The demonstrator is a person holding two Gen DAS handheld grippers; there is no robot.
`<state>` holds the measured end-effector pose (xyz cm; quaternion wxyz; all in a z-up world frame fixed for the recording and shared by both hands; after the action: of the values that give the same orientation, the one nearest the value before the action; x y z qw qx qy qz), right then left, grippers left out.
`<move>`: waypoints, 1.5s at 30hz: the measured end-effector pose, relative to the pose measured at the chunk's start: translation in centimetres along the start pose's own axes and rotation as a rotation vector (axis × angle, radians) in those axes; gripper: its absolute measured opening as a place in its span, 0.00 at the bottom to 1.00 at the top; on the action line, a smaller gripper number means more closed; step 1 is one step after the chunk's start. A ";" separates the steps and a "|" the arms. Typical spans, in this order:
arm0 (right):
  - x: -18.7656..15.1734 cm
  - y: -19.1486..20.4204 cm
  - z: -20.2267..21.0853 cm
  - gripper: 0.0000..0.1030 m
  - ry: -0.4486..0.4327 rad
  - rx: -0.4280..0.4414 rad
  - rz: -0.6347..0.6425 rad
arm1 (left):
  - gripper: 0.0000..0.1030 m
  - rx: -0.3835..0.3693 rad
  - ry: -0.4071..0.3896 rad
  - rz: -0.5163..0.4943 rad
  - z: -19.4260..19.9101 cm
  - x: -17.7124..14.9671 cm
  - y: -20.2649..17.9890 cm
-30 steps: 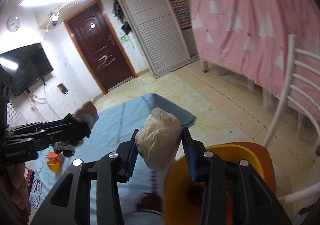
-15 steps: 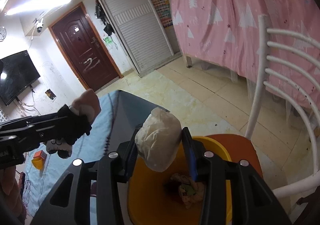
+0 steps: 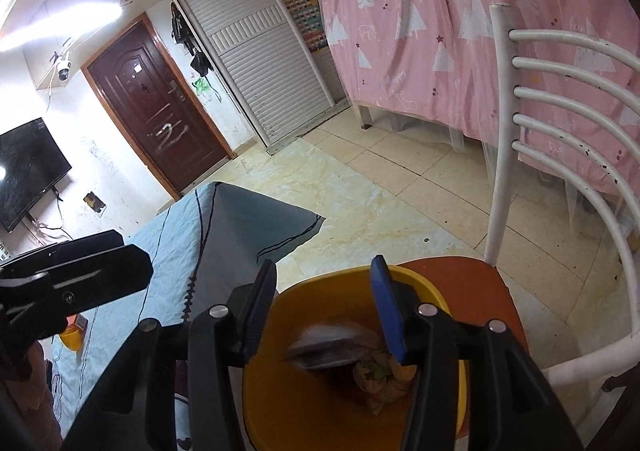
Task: Collect trash
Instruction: 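Carry the glove and hat to the yellow bucket and open both tools over it, then move both open tools back over the bed toward the remaining items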
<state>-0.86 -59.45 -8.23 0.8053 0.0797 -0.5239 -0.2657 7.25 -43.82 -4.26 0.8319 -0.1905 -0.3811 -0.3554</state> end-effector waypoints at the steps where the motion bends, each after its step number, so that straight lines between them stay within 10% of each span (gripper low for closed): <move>1: 0.1 0.0 0.0 0.42 -0.001 0.001 0.001 | 0.78 0.005 0.001 0.003 0.1 -0.1 0.3; 45: -0.6 19.8 -4.5 0.52 0.083 0.183 0.290 | 0.90 0.236 -0.013 0.140 13.6 -7.2 25.5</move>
<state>9.74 -43.08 -2.68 0.8454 0.0872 -0.5184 -0.0946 16.00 -15.43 -2.29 0.8688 -0.1198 -0.4116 -0.2476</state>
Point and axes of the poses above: each gripper's, at about its wrist camera, not at the fingertips, and z roughly against the way its jaws point, y to its left, x to its top, the point moved 7 cm from there along -z, roughly the way its jaws point, and after that the axes turned 13 degrees about -y, right-handed, at the moved point
